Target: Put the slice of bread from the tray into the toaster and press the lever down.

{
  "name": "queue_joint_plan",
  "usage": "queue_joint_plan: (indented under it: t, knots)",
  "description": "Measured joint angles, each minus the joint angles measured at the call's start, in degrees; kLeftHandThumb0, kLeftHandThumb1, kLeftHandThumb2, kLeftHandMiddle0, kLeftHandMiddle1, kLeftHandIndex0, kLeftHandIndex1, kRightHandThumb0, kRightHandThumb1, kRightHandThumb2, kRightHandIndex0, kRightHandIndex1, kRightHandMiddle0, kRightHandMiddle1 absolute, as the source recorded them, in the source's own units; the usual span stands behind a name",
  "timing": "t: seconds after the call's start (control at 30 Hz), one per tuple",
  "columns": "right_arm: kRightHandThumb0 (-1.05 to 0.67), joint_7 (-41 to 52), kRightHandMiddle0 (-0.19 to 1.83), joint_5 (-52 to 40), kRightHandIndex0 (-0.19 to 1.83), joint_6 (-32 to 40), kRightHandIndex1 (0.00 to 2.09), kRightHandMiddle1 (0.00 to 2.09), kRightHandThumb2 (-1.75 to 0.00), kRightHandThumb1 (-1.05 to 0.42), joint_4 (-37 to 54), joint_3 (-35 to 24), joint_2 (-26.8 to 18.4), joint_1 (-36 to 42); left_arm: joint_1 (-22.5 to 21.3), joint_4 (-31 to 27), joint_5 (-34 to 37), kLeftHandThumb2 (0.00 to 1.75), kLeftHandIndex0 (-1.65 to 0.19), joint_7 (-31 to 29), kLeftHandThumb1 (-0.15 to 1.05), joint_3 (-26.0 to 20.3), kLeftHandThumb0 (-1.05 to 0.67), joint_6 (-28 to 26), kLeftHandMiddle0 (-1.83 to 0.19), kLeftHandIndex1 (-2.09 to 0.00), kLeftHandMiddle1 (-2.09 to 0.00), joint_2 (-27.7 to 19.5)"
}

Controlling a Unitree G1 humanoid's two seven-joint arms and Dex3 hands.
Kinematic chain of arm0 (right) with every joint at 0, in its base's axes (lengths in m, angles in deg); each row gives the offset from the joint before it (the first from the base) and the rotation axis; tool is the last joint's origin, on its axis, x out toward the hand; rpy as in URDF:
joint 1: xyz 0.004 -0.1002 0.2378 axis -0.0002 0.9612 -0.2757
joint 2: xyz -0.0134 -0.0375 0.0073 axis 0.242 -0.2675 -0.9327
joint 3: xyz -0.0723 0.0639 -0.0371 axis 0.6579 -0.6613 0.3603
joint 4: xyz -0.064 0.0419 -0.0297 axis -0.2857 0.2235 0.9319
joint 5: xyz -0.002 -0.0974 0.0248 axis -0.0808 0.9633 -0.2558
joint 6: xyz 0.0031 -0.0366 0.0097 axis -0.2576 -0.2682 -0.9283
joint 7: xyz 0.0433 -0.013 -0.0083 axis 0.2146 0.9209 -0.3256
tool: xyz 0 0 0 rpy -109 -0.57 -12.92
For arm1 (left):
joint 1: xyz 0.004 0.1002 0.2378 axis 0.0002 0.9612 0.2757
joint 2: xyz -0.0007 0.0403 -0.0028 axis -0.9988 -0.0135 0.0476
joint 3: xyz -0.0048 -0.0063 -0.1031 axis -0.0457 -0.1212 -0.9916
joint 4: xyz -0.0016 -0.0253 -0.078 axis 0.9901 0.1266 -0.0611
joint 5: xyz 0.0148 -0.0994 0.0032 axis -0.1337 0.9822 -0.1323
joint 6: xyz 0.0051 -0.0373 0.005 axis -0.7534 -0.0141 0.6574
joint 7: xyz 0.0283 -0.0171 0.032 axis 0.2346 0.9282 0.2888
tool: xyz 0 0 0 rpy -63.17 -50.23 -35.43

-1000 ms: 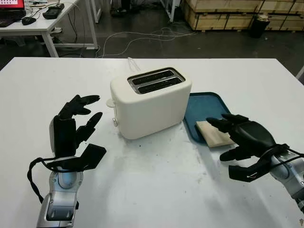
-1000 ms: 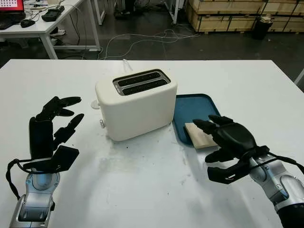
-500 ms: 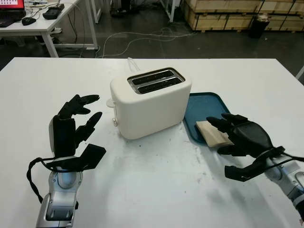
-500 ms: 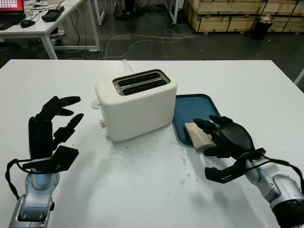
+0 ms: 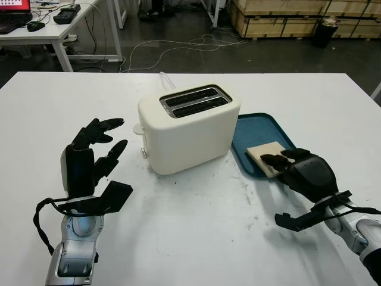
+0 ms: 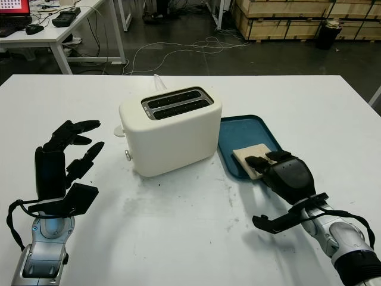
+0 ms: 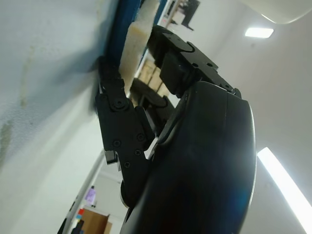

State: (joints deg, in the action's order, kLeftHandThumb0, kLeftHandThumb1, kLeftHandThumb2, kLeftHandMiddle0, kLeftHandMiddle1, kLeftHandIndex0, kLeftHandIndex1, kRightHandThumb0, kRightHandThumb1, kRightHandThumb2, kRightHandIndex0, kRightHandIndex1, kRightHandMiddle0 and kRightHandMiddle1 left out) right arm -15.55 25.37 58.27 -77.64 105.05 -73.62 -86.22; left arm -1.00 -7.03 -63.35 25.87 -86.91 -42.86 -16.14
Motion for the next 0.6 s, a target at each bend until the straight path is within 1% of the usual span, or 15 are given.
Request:
queue_joint_plan:
  t: [0.03,0.1,0.13,0.2,0.23,0.33,0.4,0.47,0.5,0.53,0.6]
  knots:
    - [-0.34,0.0,0.99,0.0,0.71,0.2,1.41,0.38,0.0,-0.89,0.2,0.0,0.0,0.0,0.0,0.0,0.0,0.06,-0.67,0.0,0.92,0.0,-0.24,0.0,-0.49,-0.59,-1.25,0.0]
    - [-0.38,-0.3,0.89,0.0,0.69,0.3,1.56,0.62,0.0,-0.9,0.2,0.0,0.0,0.0,0.0,0.0,0.0,0.06,-0.67,0.0,0.92,0.0,-0.25,0.0,-0.49,-0.59,-1.26,0.0]
    - [-0.39,-0.4,0.82,0.0,0.68,0.3,1.61,0.77,0.0,-0.91,0.2,0.1,0.0,-0.1,0.0,0.0,0.0,0.06,-0.67,0.0,0.92,0.0,-0.25,0.0,-0.49,-0.59,-1.26,0.0]
    - [-0.41,-0.6,0.76,0.0,0.69,0.3,1.7,0.96,-0.01,-0.92,0.3,0.1,0.0,-0.1,0.0,-0.1,0.0,0.06,-0.67,0.0,0.92,0.0,-0.25,0.0,-0.49,-0.59,-1.26,0.2]
    - [-0.41,-0.7,0.75,0.0,0.69,0.3,1.71,1.0,-0.01,-0.92,0.3,0.1,0.0,-0.1,0.0,-0.1,0.0,0.06,-0.67,0.1,0.92,0.0,-0.24,0.0,-0.49,-0.59,-1.26,0.3]
    - [-0.46,-1.2,0.7,0.0,0.74,0.3,1.74,1.25,-0.08,-0.92,0.3,0.2,0.0,-0.1,0.0,-0.1,0.0,0.06,-0.67,0.1,0.92,0.0,-0.24,0.0,-0.48,-0.58,-1.26,0.3]
    - [-0.49,-1.9,0.68,0.1,0.76,0.3,1.74,1.32,-0.13,-0.92,0.3,0.6,0.0,-0.1,0.0,-0.1,0.0,0.06,-0.67,0.1,0.92,0.0,-0.24,0.0,-0.48,-0.58,-1.25,0.3]
    - [-0.51,-2.8,0.65,0.7,0.81,0.3,1.75,1.45,-0.16,-0.92,0.2,1.0,0.0,-0.2,0.0,-0.1,0.0,0.06,-0.67,0.0,0.92,0.0,-0.24,0.0,-0.48,-0.58,-1.26,0.3]
    - [-0.52,-3.8,0.63,0.9,0.84,0.3,1.75,1.53,-0.16,-0.92,0.1,1.2,0.0,-0.3,0.0,-0.1,0.0,0.06,-0.67,0.0,0.92,0.0,-0.24,0.0,-0.48,-0.58,-1.26,0.3]
    - [-0.52,-4.9,0.57,1.0,0.85,0.1,1.75,1.66,-0.19,-0.92,-0.2,1.4,0.0,-0.3,0.0,-0.1,0.0,0.06,-0.67,0.0,0.92,0.0,-0.24,0.0,-0.48,-0.58,-1.25,0.3]
    - [-0.53,-7.0,0.54,1.0,0.88,-0.7,1.75,1.72,-0.26,-0.92,-1.0,1.5,0.0,-0.4,0.0,-0.1,0.0,0.06,-0.67,0.0,0.92,0.0,-0.24,0.0,-0.48,-0.59,-1.25,0.3]
